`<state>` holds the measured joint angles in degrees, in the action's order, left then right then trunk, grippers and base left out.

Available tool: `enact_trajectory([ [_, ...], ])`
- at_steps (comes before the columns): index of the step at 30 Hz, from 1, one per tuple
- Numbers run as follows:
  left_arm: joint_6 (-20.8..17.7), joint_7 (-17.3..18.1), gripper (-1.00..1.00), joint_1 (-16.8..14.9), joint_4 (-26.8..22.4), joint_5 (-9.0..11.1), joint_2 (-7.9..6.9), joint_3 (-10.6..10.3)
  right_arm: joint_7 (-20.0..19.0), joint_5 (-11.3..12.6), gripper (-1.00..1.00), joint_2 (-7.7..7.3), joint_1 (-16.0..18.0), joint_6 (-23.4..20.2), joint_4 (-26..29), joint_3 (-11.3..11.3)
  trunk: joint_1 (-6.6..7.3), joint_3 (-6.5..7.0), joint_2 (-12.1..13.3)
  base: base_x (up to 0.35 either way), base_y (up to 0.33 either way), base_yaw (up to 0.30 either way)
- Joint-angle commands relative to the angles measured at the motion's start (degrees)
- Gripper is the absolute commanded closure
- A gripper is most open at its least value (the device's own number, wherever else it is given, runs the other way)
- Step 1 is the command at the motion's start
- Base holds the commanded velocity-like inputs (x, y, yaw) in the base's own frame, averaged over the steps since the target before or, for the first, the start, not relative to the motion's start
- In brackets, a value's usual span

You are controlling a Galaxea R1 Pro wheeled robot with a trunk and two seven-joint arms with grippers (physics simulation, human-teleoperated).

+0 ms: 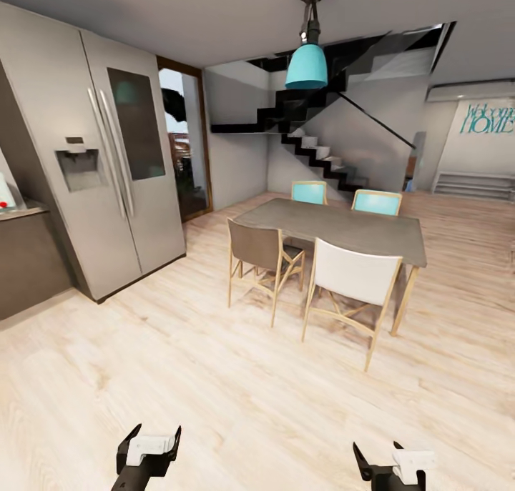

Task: Put the three can of soda from the living room inside the tash can in the kitchen.

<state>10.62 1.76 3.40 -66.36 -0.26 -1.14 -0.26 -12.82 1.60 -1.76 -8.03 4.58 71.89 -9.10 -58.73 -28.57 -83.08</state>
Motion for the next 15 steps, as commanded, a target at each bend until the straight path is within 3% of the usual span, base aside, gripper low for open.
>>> enact_trajectory([
  [1,0.0,0.0,-1.00,0.0,0.0,0.0,0.00,0.0,0.0,0.0,-1.00,0.00,0.0,0.0,0.0,0.0,0.00,0.00,0.0,0.167,0.055,-0.250],
  [15,0.0,0.0,-1.00,0.0,0.0,-0.1,0.00,0.0,0.0,0.0,-1.00,0.00,0.0,0.0,0.0,0.1,0.00,0.00,0.0,0.236,0.001,-0.251],
])
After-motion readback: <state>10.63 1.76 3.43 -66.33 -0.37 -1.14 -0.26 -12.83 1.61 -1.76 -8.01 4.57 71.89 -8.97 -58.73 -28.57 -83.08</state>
